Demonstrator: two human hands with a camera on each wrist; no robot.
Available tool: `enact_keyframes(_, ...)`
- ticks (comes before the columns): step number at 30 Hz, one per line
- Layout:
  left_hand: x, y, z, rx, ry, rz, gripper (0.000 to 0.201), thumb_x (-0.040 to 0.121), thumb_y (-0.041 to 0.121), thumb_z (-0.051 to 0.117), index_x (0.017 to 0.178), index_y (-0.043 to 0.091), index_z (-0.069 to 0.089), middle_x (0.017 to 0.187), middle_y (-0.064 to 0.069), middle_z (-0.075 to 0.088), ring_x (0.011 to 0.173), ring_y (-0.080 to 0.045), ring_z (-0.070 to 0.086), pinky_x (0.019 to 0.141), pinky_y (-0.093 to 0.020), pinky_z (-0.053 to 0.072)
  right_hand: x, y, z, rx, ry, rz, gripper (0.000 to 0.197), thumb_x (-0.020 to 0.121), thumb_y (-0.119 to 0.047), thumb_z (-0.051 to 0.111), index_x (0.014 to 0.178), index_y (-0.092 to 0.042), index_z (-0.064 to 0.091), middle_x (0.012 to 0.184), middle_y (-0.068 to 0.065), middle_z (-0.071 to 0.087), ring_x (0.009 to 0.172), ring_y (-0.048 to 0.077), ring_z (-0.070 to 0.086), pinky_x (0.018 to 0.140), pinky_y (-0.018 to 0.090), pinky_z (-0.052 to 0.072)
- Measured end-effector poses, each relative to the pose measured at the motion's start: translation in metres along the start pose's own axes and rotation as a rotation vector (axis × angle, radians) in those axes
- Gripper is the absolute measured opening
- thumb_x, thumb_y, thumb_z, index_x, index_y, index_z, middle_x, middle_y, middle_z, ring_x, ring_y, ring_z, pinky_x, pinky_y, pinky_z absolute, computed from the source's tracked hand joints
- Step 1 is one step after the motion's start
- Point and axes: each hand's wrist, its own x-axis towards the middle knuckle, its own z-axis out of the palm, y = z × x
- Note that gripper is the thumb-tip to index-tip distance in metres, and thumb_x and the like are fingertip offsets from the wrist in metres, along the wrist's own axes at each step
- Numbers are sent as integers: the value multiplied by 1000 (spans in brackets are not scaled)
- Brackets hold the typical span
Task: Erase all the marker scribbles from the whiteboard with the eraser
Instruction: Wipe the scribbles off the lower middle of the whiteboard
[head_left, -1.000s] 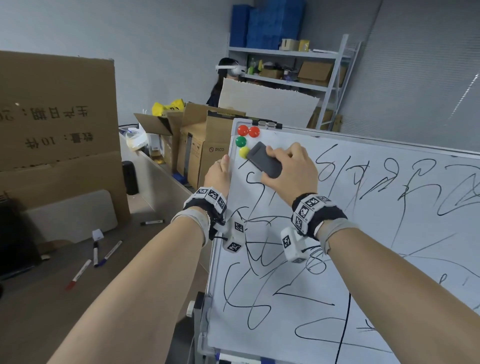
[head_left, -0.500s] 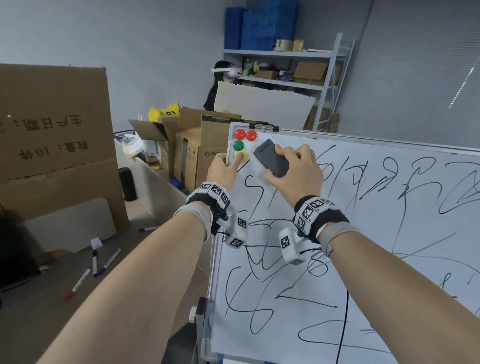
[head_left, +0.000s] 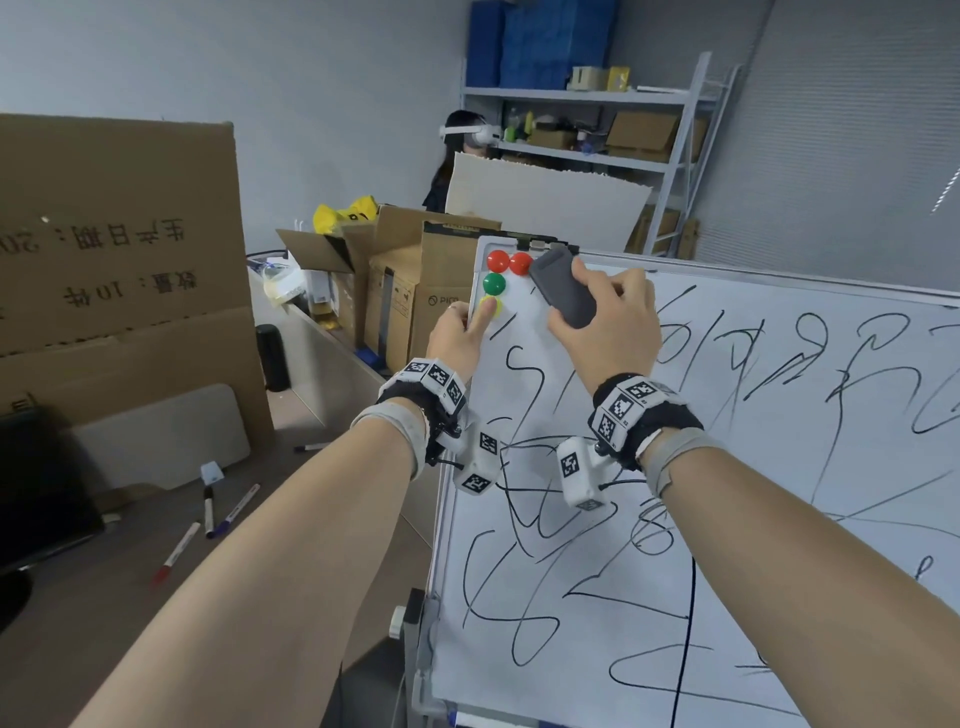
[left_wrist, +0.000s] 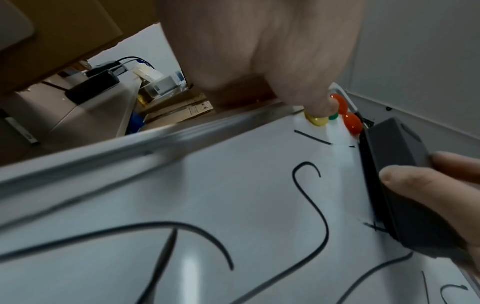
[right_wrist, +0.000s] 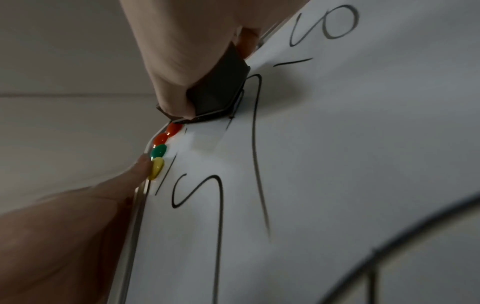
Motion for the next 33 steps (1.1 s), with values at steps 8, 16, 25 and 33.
enact_keyframes(8,-12,-13,-3,-114,6,-118,46,105,40,33,129,10,58,131,-10,59,110,-24,53,97,-30,36,-23,2,-1,-107,-191,-253,60,72,-45,75,127,-25,62,101,4,48,92,23,49,72,36,51)
enact_keyframes(16,-11,-24,-4,-84,-2,-82,48,106,39,33,118,1,61,118,-19,63,101,-29,57,86,-29,37,-13,-9,4,-24,-147,-160,55,71,-47,73,121,-25,63,99,4,46,89,22,49,65,31,48)
enact_keyframes(25,-10,-28,-6,-58,-34,-98,52,105,42,35,107,-3,62,109,-24,63,110,-38,58,80,-29,35,-29,-10,8,-54,-189,-285,56,68,-42,77,119,-21,66,96,6,48,85,24,51,64,32,48)
enact_keyframes(33,-15,-33,-10,-95,-36,-129,54,103,49,38,84,5,63,85,-9,64,78,-22,54,81,-35,45,-36,-4,4,-17,-264,-377,54,71,-45,73,121,-25,66,95,3,48,87,21,49,65,34,50)
